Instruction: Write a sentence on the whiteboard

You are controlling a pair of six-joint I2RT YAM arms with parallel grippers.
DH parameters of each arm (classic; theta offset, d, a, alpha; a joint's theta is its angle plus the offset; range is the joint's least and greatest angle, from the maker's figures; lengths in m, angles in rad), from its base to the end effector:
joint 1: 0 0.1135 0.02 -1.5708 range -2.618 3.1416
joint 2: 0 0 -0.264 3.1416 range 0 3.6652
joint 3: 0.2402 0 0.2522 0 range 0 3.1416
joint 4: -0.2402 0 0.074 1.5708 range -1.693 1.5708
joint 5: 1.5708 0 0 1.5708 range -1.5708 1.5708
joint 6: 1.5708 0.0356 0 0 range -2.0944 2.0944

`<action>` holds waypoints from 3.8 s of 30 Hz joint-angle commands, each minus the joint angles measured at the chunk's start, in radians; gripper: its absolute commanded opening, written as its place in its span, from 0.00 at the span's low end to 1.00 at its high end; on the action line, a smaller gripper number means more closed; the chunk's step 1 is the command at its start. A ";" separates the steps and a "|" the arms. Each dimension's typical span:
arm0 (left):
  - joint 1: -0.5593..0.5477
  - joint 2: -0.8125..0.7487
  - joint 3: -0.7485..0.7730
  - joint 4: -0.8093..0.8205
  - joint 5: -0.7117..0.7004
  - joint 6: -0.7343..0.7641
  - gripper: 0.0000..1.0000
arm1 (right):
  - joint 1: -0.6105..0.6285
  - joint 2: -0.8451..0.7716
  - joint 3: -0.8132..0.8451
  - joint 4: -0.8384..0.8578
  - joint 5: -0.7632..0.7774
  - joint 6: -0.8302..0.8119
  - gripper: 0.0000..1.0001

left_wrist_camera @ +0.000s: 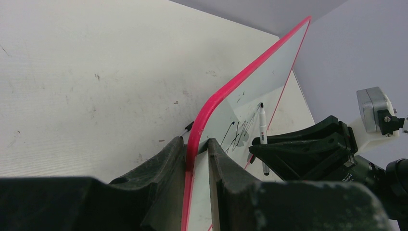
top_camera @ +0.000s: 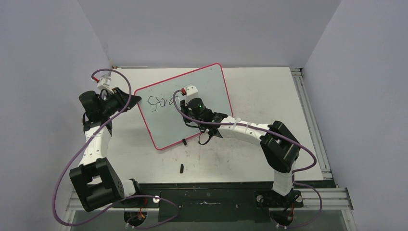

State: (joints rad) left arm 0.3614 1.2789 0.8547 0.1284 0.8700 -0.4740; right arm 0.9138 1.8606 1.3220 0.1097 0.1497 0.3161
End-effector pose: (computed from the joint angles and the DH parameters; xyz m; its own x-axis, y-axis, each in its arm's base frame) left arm 0.2759 0.0752 0.2919 -0.4507 -0.4850 -0.7494 0.2812 0.7196 -0.6349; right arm 0.2704 0.3418 0.2469 -0.4590 -0.0919 -0.8836 -0.5865 0.7784 0.2238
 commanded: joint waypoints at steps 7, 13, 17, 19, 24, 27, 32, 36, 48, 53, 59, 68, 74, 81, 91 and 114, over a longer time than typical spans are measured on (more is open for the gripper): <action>0.002 -0.033 0.009 0.020 -0.003 0.015 0.20 | 0.009 -0.018 -0.050 -0.016 0.012 0.011 0.05; 0.002 -0.033 0.009 0.020 -0.004 0.015 0.20 | 0.014 -0.030 -0.074 -0.013 0.015 0.012 0.05; 0.002 -0.033 0.008 0.017 -0.005 0.017 0.20 | 0.021 -0.055 -0.062 -0.013 0.018 0.001 0.05; 0.002 -0.035 0.009 0.016 -0.006 0.017 0.20 | 0.028 -0.067 -0.048 -0.020 0.023 -0.006 0.05; 0.002 -0.032 0.010 0.014 -0.007 0.020 0.20 | 0.044 -0.083 -0.007 -0.042 0.031 -0.016 0.05; 0.002 -0.032 0.010 0.013 -0.006 0.020 0.20 | 0.045 -0.073 0.026 -0.057 0.030 -0.017 0.05; 0.002 -0.032 0.010 0.011 -0.008 0.021 0.20 | 0.044 -0.055 0.062 -0.061 0.028 -0.025 0.05; 0.002 -0.030 0.010 0.011 -0.008 0.022 0.20 | 0.041 -0.034 0.096 -0.072 0.028 -0.029 0.05; 0.002 -0.030 0.010 0.010 -0.007 0.021 0.20 | 0.028 0.016 0.146 -0.106 0.016 -0.018 0.05; 0.002 -0.031 0.010 0.011 -0.005 0.021 0.20 | 0.023 0.031 0.151 -0.107 0.011 -0.011 0.05; 0.002 -0.032 0.009 0.011 -0.006 0.021 0.20 | 0.020 0.042 0.152 -0.138 0.011 -0.002 0.05; 0.002 -0.032 0.010 0.011 -0.006 0.021 0.20 | 0.014 0.051 0.151 -0.146 0.001 0.001 0.05; 0.002 -0.032 0.010 0.011 -0.006 0.022 0.20 | 0.014 0.062 0.151 -0.161 -0.008 0.003 0.05; 0.002 -0.033 0.009 0.011 -0.006 0.021 0.20 | 0.014 0.054 0.128 -0.166 -0.010 0.014 0.05; 0.002 -0.033 0.007 0.011 -0.005 0.020 0.20 | 0.021 0.042 0.101 -0.166 -0.010 0.024 0.05; 0.002 -0.038 0.006 0.008 -0.011 0.022 0.20 | 0.040 -0.064 0.063 -0.174 0.029 0.006 0.05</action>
State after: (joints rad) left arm 0.3614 1.2762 0.8547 0.1219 0.8642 -0.4644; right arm 0.9516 1.8797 1.3891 -0.0776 0.1440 0.3286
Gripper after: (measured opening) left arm 0.204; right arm 0.152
